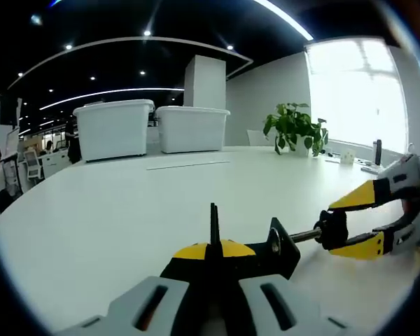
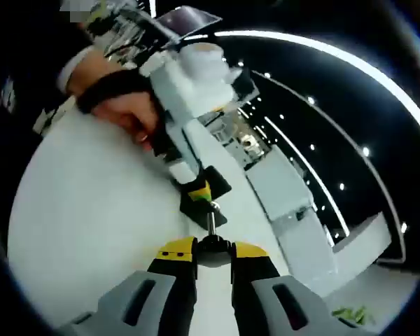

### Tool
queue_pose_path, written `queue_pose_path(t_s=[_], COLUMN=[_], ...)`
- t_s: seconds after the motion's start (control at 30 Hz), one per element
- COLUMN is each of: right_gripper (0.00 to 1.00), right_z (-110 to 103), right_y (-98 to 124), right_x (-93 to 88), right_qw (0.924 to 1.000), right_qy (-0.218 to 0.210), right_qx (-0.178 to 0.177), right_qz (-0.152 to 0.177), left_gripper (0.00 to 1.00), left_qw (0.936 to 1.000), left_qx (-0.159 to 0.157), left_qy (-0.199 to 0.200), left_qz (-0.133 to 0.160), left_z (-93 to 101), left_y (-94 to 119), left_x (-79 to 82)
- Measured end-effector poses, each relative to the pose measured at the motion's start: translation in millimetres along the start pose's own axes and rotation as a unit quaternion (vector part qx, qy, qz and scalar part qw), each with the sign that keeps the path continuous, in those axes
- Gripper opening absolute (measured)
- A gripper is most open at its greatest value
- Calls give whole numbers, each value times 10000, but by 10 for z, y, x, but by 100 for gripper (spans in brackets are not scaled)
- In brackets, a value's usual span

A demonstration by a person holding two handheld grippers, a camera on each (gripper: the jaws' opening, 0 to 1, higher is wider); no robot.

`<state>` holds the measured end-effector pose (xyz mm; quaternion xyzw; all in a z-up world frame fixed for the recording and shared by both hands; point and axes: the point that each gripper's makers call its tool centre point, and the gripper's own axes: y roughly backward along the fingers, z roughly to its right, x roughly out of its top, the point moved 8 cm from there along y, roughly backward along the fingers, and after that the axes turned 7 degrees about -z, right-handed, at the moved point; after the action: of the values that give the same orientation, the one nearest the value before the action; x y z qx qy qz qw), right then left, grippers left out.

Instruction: Clamp the fixed fixture on the desktop, loosen the retaining clip, secure it to the edge of the desk, and tighten the retaining clip.

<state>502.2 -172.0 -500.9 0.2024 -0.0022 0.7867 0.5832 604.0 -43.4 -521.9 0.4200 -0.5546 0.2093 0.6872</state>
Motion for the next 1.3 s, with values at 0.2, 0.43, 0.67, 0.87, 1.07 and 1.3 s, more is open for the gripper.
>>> queue_pose_path(t_s=[0.2, 0.43, 0.67, 0.87, 1.07, 1.3], right_gripper=[17, 35, 27, 20, 18, 17], right_z=[-35, 230, 241, 212, 211, 199], right_y=[-5, 31, -122, -162, -127, -66], right_x=[-81, -109, -535, -525, -462, -256], right_qw=[9998, 9195, 7314, 7066, 7497, 9140], right_qy=[13, -3713, -6558, -6806, -6347, -3836], right_qx=[-110, 1222, 1825, 1863, 1782, 1182], right_qz=[135, 418, 415, 527, 580, 594], left_gripper=[5, 5, 5, 5, 5, 5], left_qw=[10000, 10000, 10000, 10000, 10000, 10000], left_qx=[26, 12, 8, 5, 5, 20], left_qy=[14, 6, -2, -7, -30, -26], left_qz=[-1, 2, 5, 8, 8, 4], left_z=[3, -10, 2, 13, 27, 104], left_y=[13, 12, 23, 25, 33, 93], left_x=[-2, 3, 0, -3, -7, -21])
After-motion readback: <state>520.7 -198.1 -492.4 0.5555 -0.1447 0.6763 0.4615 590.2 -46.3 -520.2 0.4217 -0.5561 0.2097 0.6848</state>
